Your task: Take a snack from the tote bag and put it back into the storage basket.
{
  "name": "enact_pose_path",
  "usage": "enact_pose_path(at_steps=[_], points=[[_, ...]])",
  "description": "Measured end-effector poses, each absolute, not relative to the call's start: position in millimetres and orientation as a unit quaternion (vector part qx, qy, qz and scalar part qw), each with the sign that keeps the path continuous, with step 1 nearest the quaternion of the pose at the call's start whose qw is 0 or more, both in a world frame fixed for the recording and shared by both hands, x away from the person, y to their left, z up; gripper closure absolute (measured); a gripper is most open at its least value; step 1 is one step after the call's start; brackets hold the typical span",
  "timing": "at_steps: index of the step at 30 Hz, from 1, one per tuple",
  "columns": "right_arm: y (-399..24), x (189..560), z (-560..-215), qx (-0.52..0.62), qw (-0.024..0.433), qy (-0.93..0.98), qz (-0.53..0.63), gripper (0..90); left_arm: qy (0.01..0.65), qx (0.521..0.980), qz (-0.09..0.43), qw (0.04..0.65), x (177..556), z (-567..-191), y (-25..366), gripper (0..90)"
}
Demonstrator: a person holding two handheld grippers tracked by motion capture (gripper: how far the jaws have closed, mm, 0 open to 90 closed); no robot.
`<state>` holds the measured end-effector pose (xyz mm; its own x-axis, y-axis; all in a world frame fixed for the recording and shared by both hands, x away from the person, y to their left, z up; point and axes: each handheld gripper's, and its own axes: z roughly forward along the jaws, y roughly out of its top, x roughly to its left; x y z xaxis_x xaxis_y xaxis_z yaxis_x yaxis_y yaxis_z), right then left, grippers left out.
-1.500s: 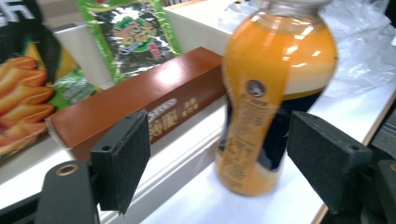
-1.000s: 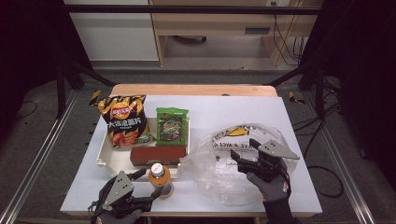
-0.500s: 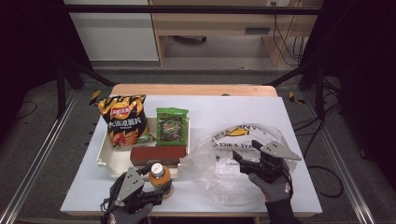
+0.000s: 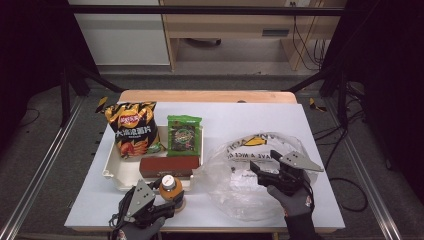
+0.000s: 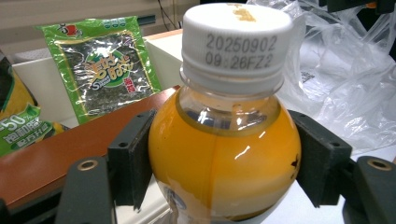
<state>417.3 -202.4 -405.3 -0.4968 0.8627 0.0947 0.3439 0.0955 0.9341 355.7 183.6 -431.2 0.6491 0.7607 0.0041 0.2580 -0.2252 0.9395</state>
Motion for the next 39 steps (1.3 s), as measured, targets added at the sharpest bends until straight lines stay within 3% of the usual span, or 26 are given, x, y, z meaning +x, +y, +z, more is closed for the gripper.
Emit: enact_pose_path(at_steps=[15,39], points=[[-206,417,-407,0.443,0.250,0.691,0.514,16.2,0.345,0.721,0.245,0.549,353,-394,207,29.6],[-211,417,-410,0.450,0.255,0.688,0.510,15.0,0.387,0.690,0.274,0.546,385,-354,257,29.8]])
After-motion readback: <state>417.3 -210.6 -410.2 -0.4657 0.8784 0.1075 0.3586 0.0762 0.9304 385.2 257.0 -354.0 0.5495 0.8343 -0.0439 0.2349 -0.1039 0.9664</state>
